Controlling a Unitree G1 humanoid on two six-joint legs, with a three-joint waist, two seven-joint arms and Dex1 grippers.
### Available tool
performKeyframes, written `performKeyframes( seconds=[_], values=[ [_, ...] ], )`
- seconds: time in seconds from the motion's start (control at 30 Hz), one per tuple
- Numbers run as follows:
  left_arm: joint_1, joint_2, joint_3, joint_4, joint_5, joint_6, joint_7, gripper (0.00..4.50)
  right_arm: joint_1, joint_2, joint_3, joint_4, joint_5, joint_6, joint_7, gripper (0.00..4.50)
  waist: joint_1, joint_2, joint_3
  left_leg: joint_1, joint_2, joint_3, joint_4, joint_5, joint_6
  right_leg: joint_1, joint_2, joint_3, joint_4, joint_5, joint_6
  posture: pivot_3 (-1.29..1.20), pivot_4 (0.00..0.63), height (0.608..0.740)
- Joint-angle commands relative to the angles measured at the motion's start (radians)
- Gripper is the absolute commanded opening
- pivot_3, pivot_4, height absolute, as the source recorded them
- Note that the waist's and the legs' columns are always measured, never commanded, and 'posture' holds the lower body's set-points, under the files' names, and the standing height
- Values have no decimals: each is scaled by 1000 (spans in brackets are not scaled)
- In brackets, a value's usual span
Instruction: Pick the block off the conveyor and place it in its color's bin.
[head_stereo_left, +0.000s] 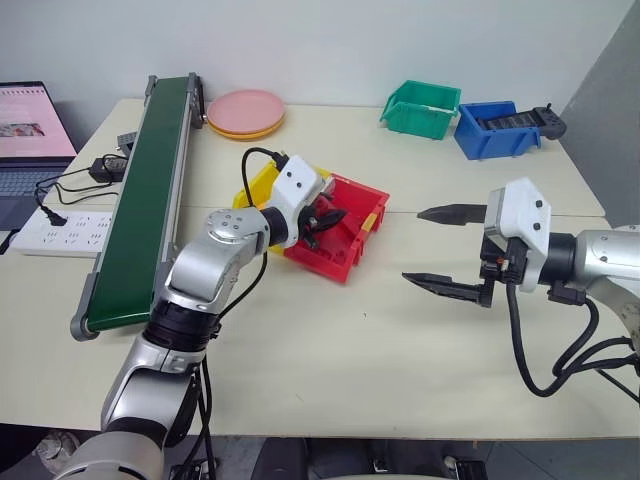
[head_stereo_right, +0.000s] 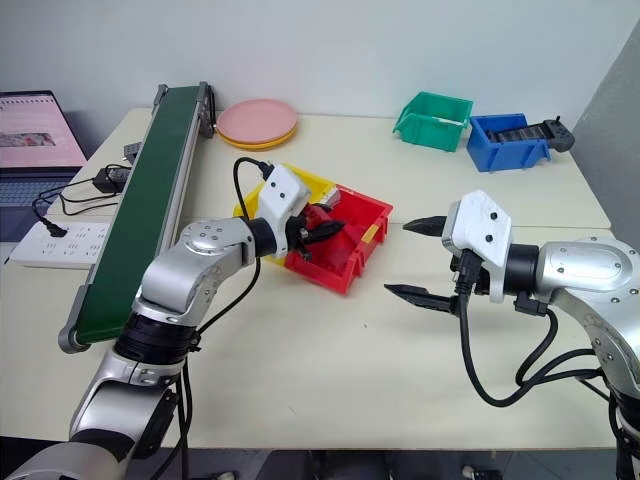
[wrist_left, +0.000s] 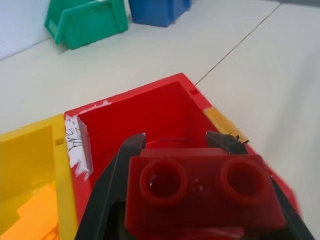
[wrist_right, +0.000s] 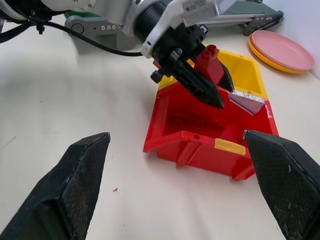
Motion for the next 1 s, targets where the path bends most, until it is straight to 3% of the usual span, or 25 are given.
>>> performKeyframes(
  seconds=[0.03,0.33,0.43,0.63,0.77,1.0],
  values=[
    [-39,-19,9,34,25,-58,-27,2228,24,-14,-58,-56,33,24,-40,4500,4,0,0,0,0,0,0,0,0,0,0,0,0,0,0,0,150,740],
    [-14,-27,54,-44,-19,8,-59,3868,47,-35,-66,-53,37,8,-46,4500,5,0,0,0,0,0,1,0,0,0,0,0,0,0,0,0,150,740],
    [-3,9,106,-102,-38,32,-58,4443,42,-36,-52,-38,26,-11,-38,4500,5,0,0,-1,0,0,1,0,0,0,0,0,0,0,0,0,150,740],
    [161,163,221,-248,3,-52,-63,4443,52,-20,-11,9,-26,-89,-29,4500,-8,0,0,2,1,1,0,0,0,0,0,2,1,0,0,0,150,740],
    [282,200,345,-325,-61,18,-48,4443,78,2,20,56,-82,-168,-25,4500,-10,0,0,1,1,0,0,0,0,0,0,0,2,0,0,0,150,740],
    [509,194,445,-487,-130,54,-37,4443,150,108,52,186,-174,-372,-18,4500,2,-1,-1,2,0,0,1,0,0,1,0,1,2,0,0,0,150,740]
  ],
)
